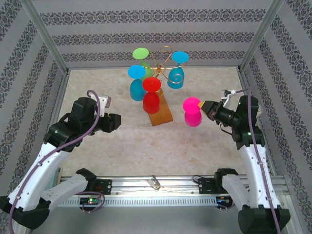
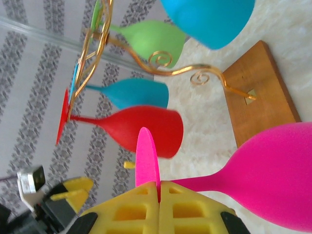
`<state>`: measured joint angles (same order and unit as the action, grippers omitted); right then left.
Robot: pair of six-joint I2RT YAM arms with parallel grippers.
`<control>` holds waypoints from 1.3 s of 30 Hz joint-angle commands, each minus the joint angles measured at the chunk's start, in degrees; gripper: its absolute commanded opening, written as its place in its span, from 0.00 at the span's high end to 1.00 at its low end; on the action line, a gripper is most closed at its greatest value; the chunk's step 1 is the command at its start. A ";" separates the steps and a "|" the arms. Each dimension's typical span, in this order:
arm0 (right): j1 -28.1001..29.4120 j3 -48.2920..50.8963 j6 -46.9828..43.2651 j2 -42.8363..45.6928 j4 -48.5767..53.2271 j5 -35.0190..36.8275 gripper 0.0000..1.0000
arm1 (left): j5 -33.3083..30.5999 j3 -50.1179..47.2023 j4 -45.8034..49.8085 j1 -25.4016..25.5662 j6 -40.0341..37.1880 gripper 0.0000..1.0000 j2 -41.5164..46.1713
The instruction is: Take the wine glass off the wine glass rack
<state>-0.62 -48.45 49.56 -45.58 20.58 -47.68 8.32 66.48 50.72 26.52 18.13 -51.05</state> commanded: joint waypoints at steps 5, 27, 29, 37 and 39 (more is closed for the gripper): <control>18.14 2.87 -6.32 6.84 7.64 13.92 1.00 | 2.20 -1.75 4.50 3.72 3.86 0.47 0.83; 68.29 -2.27 -18.09 -7.42 0.04 54.27 1.00 | 6.38 -10.75 5.22 10.83 19.91 0.47 9.90; 71.84 -3.45 -20.51 -9.48 -0.51 57.54 1.00 | 5.83 -10.20 6.27 10.83 20.40 0.47 9.41; 80.61 -2.36 -27.16 -14.80 -7.82 63.16 1.00 | 5.05 -9.25 10.15 10.87 21.69 0.45 6.97; 82.76 -2.05 -29.06 -16.18 -8.81 65.31 1.00 | 5.07 -8.86 11.12 10.84 21.94 0.46 6.17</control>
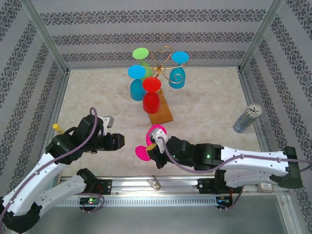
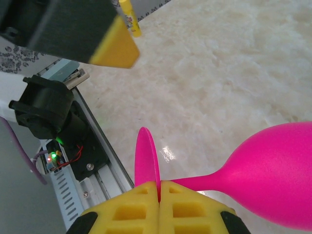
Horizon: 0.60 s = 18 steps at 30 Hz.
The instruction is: Take the wine glass off the wine glass rack
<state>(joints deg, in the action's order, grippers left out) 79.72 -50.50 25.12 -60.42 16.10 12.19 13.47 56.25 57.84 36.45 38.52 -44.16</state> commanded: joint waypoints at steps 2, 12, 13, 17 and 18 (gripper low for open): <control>4.55 0.18 -6.81 -2.93 -5.70 7.94 1.00 | 0.40 1.72 4.59 0.95 1.88 0.46 -1.27; 8.88 2.51 -12.32 -8.83 -11.52 17.18 1.00 | 6.10 2.65 4.81 0.91 3.75 0.43 -2.92; 9.19 3.05 -12.64 -9.00 -12.39 18.30 1.00 | 6.62 2.61 5.00 0.91 4.04 0.43 -3.15; 10.79 4.25 -14.47 -10.07 -14.86 24.20 1.00 | 9.44 1.60 3.45 0.91 5.96 0.43 -3.04; 11.13 4.43 -14.72 -10.45 -15.27 25.54 1.00 | 10.53 1.13 2.65 0.91 6.73 0.43 -3.10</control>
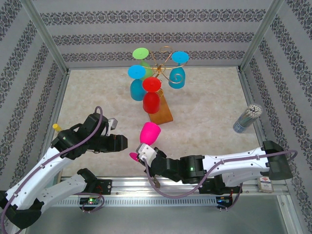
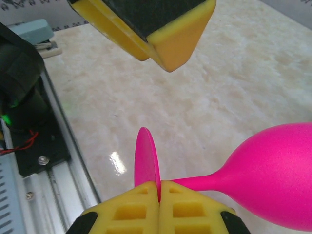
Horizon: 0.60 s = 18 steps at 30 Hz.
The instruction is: Take the wine glass off the wine glass rack
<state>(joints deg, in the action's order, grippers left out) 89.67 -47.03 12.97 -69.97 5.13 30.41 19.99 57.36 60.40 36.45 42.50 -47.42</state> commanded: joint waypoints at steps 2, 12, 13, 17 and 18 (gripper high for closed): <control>1.75 1.47 -3.57 -1.70 -5.59 9.43 1.00 | 6.06 -0.72 -1.18 0.92 3.88 0.42 -0.09; 4.26 0.97 -5.54 -6.84 -7.90 18.66 1.00 | 11.45 -5.70 -8.37 0.93 11.84 0.41 0.75; 4.41 0.89 -5.68 -7.22 -7.98 19.48 1.00 | 11.85 -5.88 -8.71 0.91 12.19 0.41 0.67; 4.90 0.31 -6.42 -8.58 -8.66 21.15 1.00 | 13.35 -6.73 -11.30 0.91 13.93 0.41 0.37; 4.92 0.20 -6.44 -8.82 -8.78 21.26 1.00 | 13.69 -6.97 -12.07 0.95 14.38 0.41 0.39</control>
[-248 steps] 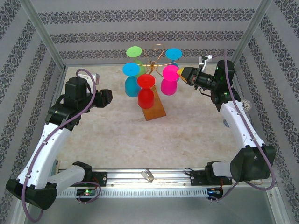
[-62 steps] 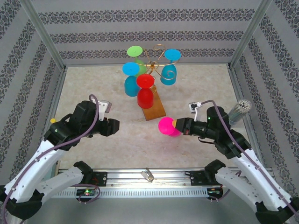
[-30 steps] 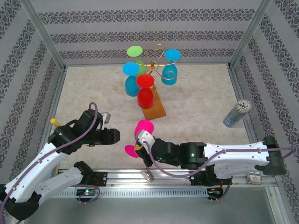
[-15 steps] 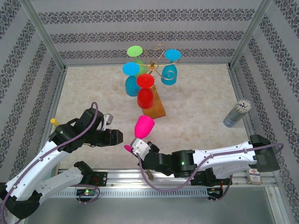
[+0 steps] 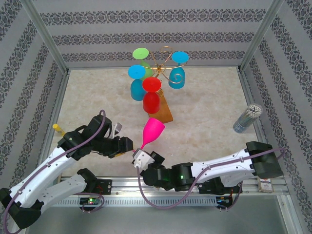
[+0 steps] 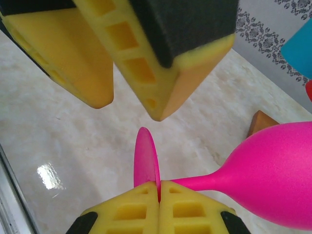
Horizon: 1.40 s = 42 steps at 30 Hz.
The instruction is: Take the wine glass off the wine glass rack
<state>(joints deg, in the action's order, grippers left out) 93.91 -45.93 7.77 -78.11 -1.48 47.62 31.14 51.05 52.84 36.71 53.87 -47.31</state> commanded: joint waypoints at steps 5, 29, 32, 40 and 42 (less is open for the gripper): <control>0.93 -1.18 -1.54 -1.17 -3.26 5.10 1.00 | 3.73 -2.05 -7.73 0.64 5.02 0.41 -0.42; 1.37 -3.28 -5.95 -0.01 -6.21 4.40 1.00 | 4.02 -5.70 -15.31 0.65 9.06 0.60 -1.47; 1.37 -3.50 -6.34 0.15 -6.35 3.83 1.00 | 3.93 -5.81 -15.49 0.64 9.15 0.63 -1.47; 1.37 -3.97 -6.35 1.59 -6.26 1.97 1.00 | 3.67 -6.66 -16.05 0.64 9.24 0.78 -0.99; 1.36 -4.08 -6.25 1.97 -6.16 1.66 1.00 | 3.61 -6.84 -16.07 0.65 9.24 0.81 -0.94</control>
<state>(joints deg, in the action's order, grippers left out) 94.65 -47.33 2.04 -78.76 -5.34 51.00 34.79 45.47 39.11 36.71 63.79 -48.66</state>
